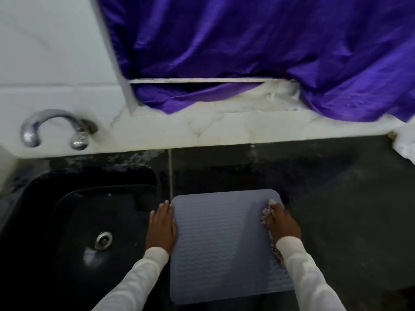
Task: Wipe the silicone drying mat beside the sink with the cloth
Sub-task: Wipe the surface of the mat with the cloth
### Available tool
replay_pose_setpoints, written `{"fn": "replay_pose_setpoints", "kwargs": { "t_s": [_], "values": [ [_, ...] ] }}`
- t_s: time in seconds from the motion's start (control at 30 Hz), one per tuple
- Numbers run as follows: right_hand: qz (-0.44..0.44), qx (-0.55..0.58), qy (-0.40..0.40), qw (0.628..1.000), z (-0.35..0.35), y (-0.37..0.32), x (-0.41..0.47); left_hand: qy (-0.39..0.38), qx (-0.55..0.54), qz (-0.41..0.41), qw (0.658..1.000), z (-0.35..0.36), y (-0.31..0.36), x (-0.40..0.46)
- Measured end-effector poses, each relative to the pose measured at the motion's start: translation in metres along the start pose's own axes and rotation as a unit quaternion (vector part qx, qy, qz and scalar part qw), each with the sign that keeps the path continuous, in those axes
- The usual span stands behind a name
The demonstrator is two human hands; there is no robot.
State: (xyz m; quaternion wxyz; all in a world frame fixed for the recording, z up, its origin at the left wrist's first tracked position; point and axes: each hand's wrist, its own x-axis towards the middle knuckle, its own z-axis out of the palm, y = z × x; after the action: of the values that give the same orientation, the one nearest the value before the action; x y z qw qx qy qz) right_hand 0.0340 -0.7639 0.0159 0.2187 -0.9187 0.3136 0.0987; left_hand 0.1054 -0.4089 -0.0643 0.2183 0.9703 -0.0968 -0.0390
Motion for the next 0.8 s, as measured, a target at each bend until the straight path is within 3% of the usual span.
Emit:
{"fn": "replay_pose_setpoints", "kwargs": {
  "t_s": [0.23,0.3,0.4,0.5,0.57,0.7,0.8],
  "values": [
    [-0.222,0.068,-0.074,0.97,0.076,-0.138,-0.084,-0.021,0.026,0.005,0.999,-0.005,-0.001,-0.002],
    [-0.215,0.075,-0.109,0.968,0.106,-0.173,-0.102,-0.04,0.048,0.008,0.998,-0.003,-0.003,-0.002],
    [-0.189,-0.033,-0.106,0.976,0.135,-0.19,-0.112,-0.044,0.051,0.001,0.998,-0.002,-0.006,-0.003],
    [-0.239,-0.125,-0.023,0.963,0.141,-0.18,-0.107,-0.036,0.029,0.006,0.999,-0.002,-0.004,-0.003],
    [-0.255,-0.184,-0.021,0.949,0.141,-0.173,-0.106,-0.03,0.03,0.019,0.999,-0.001,-0.005,-0.002],
    [-0.273,-0.211,0.002,0.939,0.139,-0.168,-0.107,-0.017,0.024,0.022,0.999,0.0,-0.006,-0.001],
    [-0.24,-0.203,-0.019,0.949,0.127,-0.154,-0.097,-0.013,0.009,0.017,1.0,0.0,-0.004,-0.001]
  ]
}}
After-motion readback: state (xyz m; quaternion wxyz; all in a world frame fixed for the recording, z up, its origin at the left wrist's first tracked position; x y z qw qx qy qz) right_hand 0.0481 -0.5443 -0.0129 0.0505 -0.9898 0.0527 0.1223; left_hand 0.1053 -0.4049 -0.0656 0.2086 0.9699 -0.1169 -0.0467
